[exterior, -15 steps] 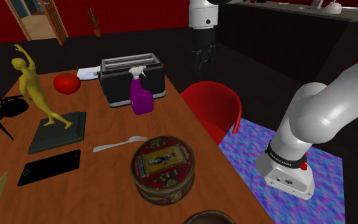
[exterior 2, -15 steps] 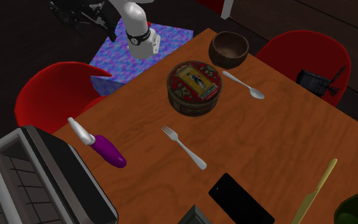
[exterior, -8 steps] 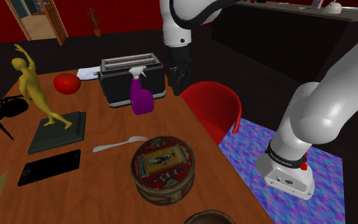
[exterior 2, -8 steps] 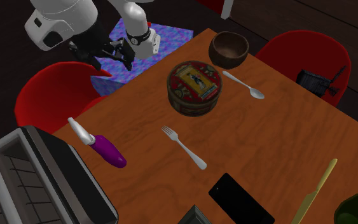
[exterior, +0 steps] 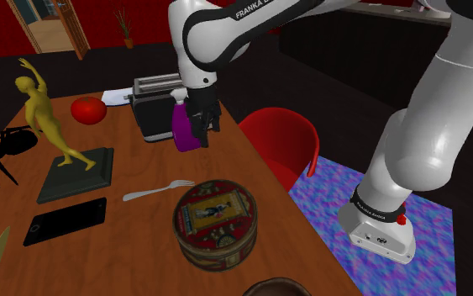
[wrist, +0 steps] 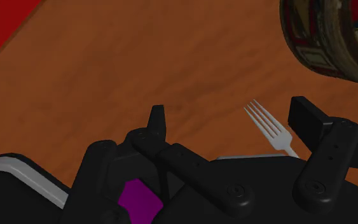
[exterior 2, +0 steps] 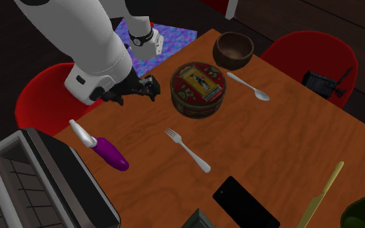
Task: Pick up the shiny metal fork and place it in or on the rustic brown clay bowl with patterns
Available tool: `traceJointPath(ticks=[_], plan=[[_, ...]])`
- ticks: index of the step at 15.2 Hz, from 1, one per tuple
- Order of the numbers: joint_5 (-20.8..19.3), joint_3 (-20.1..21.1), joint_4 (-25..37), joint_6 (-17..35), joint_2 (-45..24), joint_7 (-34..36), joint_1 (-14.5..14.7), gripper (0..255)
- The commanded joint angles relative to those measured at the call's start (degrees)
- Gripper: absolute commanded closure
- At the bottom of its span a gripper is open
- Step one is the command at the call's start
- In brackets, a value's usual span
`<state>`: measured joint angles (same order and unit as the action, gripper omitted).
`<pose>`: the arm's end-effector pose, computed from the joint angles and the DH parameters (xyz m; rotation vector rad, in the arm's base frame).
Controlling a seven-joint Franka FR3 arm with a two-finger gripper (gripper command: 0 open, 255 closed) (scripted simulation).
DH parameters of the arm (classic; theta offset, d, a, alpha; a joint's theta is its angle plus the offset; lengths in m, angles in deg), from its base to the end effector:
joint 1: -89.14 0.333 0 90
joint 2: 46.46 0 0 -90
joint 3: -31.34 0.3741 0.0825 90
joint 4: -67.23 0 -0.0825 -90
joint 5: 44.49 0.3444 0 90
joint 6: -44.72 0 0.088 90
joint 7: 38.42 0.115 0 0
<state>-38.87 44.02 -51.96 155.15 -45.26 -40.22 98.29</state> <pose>0.4516 0.1898 0.4944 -3.0200 -0.5678 0.2232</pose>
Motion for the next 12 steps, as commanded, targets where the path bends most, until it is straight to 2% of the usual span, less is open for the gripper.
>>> traceJointPath(ticks=[1,12], plan=[[-0.88,0.90,2.64,1.31,-3.93,-0.46,0.88,0],[-7.75,4.46,20.84,4.12,-25.53,-1.91,7.57,0]])
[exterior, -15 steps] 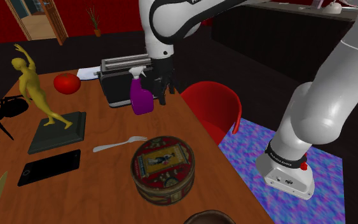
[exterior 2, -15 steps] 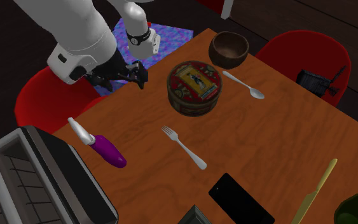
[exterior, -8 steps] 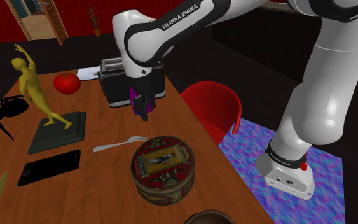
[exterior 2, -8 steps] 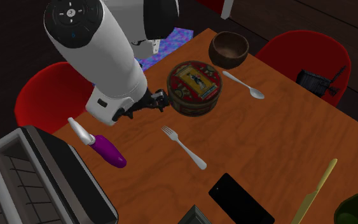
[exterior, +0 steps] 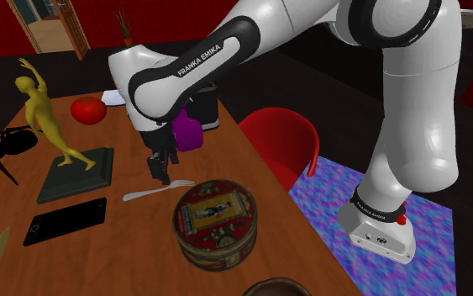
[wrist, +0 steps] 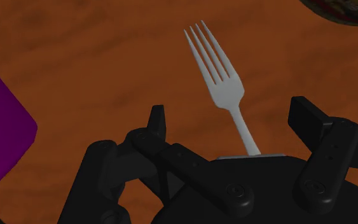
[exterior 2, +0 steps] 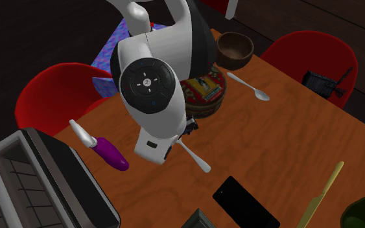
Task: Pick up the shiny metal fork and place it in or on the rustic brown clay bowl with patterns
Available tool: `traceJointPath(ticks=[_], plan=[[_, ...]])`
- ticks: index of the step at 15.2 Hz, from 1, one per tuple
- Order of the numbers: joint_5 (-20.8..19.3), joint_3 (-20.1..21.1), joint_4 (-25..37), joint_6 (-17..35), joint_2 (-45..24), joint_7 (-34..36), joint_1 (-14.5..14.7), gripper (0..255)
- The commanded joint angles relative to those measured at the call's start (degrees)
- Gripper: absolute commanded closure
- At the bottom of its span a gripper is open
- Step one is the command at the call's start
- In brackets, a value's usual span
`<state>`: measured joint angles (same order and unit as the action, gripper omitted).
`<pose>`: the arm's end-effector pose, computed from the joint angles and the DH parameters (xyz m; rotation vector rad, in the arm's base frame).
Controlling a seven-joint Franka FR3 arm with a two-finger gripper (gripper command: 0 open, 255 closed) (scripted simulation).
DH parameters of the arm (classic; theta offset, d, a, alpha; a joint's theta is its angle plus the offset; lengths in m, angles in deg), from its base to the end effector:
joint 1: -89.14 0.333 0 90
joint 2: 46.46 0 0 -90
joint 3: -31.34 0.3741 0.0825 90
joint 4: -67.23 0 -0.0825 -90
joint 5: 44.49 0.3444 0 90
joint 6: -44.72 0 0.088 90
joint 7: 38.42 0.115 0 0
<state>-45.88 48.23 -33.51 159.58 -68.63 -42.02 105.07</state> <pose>0.5346 0.3170 0.4130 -2.9252 -0.9587 0.2193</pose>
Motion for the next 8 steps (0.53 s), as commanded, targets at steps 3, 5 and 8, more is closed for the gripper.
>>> traceJointPath(ticks=[3,5,8], plan=[[-1.02,0.20,1.89,1.08,-3.07,-0.07,1.08,0],[-1.18,0.13,1.03,2.44,-3.58,0.03,1.17,0],[-1.48,0.00,-0.41,4.84,-4.57,0.22,1.34,0]])
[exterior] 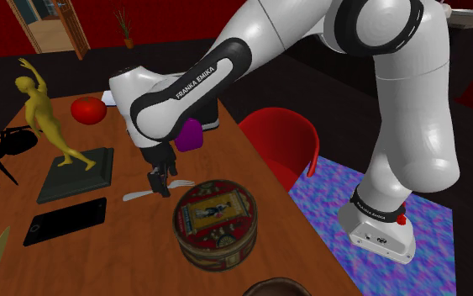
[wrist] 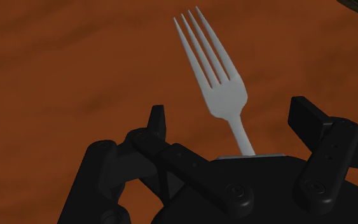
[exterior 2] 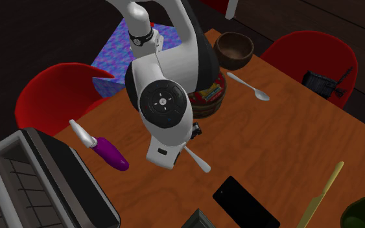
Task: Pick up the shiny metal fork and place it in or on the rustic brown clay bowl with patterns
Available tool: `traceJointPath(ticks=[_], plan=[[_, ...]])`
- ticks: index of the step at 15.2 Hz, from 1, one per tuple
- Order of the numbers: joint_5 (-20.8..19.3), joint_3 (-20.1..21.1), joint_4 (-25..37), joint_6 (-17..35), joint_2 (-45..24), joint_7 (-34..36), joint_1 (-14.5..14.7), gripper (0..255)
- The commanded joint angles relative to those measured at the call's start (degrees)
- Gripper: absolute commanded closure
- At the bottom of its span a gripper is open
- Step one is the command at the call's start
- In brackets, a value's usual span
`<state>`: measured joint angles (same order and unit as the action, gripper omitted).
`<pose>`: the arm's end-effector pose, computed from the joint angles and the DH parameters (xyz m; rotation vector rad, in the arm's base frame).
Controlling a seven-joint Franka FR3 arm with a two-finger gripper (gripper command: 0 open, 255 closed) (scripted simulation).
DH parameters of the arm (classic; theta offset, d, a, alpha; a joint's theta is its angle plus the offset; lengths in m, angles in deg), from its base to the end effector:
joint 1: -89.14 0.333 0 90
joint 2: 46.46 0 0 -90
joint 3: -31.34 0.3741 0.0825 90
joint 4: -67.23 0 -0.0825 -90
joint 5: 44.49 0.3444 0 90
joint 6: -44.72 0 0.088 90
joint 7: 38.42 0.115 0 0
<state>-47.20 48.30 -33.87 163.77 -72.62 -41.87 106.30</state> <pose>0.5385 0.3331 0.3735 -2.9124 -0.9985 0.2196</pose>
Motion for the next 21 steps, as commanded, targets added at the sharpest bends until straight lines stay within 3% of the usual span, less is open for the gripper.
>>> traceJointPath(ticks=[1,8,9,21], plan=[[-0.16,-0.07,-0.06,0.65,-0.57,0.08,0.11,0],[-0.16,-0.07,-0.06,0.64,-0.57,0.08,0.11,0],[-0.16,-0.07,-0.06,0.64,-0.57,0.08,0.11,255],[0.18,0.12,0.60,-1.17,0.63,-0.01,-0.03,255]])
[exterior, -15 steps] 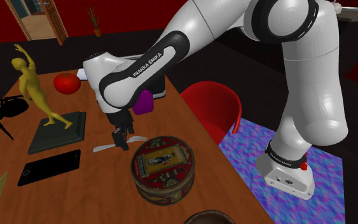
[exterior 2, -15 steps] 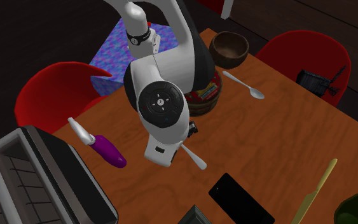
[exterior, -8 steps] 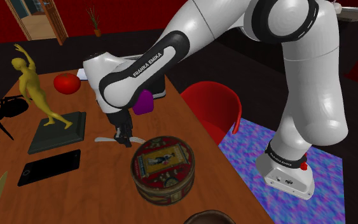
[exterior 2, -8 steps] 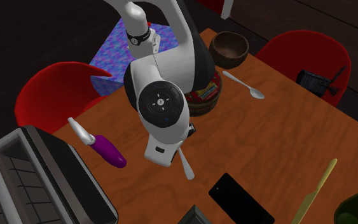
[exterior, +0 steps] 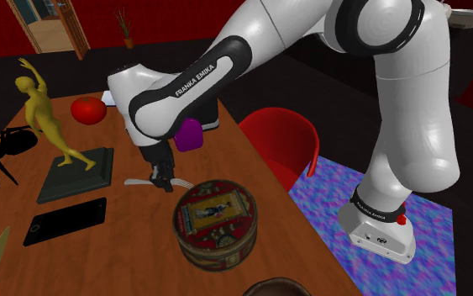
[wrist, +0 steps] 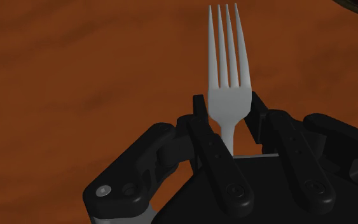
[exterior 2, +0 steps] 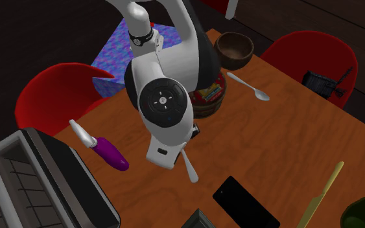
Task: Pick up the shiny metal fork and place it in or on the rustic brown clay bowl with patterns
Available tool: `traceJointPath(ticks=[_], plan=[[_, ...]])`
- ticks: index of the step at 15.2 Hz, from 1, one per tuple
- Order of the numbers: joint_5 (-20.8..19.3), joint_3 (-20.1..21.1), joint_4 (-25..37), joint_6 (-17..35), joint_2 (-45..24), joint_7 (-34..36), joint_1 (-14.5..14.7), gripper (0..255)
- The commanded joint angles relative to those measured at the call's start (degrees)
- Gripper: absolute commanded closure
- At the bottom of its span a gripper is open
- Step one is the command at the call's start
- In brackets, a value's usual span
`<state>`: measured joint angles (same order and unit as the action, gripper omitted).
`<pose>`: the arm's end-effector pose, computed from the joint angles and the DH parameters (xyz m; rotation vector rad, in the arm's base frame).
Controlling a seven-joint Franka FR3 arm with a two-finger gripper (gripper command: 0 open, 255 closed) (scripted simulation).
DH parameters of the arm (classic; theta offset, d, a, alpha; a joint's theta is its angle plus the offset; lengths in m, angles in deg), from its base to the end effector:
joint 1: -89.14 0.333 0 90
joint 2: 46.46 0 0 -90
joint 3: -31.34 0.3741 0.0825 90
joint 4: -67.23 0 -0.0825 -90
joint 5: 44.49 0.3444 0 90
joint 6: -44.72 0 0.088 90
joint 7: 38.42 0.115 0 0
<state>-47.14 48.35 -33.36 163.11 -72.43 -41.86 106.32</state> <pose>0.5389 0.3338 0.3783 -2.9122 -0.9989 0.2187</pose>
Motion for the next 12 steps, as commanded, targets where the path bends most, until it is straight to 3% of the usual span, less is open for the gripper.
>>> traceJointPath(ticks=[1,12], plan=[[0.23,0.13,0.36,-1.14,0.80,-0.05,-0.09,255],[1.25,0.64,4.02,-8.21,4.34,-0.24,-0.43,255]])
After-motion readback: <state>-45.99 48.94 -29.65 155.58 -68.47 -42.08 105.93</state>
